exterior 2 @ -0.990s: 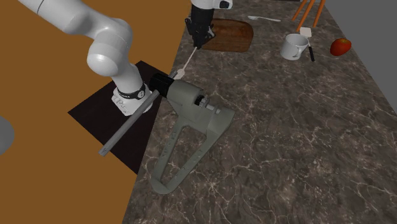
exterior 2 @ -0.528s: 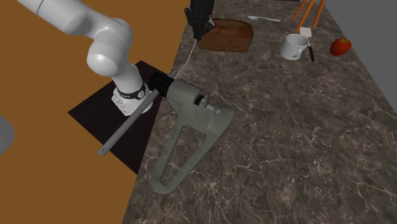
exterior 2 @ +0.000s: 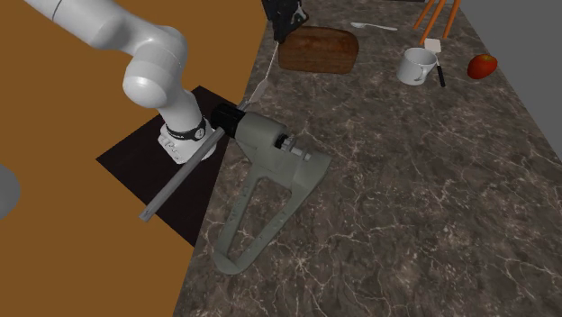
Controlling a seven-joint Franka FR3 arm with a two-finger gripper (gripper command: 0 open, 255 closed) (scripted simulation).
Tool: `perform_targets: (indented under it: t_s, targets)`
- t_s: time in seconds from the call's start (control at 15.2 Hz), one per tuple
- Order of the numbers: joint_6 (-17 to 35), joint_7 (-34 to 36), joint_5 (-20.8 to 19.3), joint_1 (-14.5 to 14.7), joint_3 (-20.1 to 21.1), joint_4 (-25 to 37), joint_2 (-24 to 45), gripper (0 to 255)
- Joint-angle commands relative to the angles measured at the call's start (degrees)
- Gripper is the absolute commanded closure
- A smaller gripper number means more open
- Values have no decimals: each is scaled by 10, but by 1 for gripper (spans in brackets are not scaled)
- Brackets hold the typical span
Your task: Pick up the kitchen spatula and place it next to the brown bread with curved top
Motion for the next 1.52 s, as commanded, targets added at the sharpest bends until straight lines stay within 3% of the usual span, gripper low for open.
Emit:
perform_targets:
  t_s: [0.0,0.4,1.45]
  targets:
    - [-15,-11,-8,-5,-12,2,-11,255]
    - [-42,-79,-61,-35,-76,-20,-51,255]
    - [81,-92,-60,-37,-75,-142,-49,255]
